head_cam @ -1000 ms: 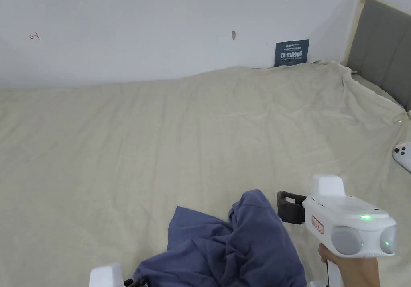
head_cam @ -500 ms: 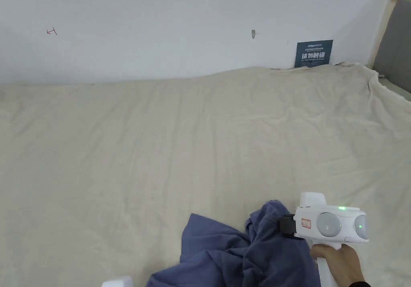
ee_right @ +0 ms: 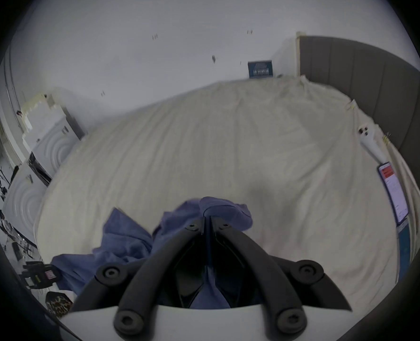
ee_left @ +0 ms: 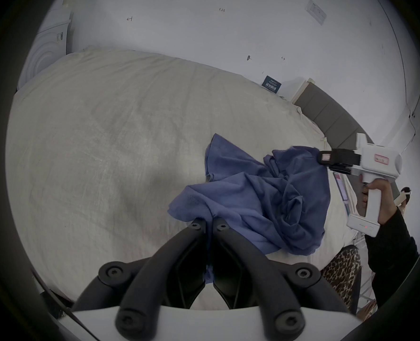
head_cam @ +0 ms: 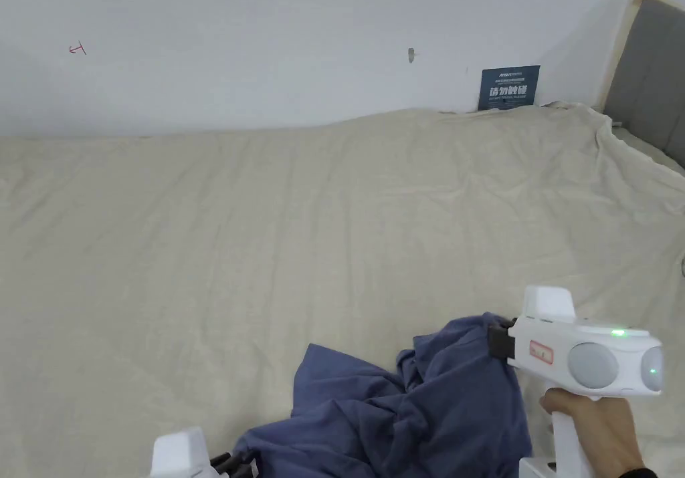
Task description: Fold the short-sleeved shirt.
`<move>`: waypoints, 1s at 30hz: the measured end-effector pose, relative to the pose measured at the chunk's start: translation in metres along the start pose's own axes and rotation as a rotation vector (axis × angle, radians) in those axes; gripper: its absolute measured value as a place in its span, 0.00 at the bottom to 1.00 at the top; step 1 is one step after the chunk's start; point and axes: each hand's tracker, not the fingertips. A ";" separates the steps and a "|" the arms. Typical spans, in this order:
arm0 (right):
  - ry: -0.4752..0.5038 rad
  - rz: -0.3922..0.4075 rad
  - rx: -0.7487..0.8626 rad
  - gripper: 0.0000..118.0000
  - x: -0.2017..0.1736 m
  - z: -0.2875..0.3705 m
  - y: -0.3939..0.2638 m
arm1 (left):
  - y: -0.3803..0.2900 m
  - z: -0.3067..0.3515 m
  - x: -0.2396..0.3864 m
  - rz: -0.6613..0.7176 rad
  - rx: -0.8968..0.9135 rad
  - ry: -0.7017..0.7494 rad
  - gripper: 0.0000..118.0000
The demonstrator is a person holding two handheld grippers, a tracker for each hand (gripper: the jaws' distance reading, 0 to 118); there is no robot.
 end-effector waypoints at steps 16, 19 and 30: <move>-0.056 0.015 0.288 0.02 0.060 0.117 0.113 | 0.161 0.060 0.001 -0.012 0.305 0.025 0.01; -0.069 0.002 0.314 0.02 0.057 0.115 0.131 | 0.192 0.062 0.015 -0.037 0.348 0.043 0.01; -0.085 -0.012 0.475 0.02 0.035 0.105 0.217 | 0.296 0.080 0.059 -0.141 0.514 0.124 0.01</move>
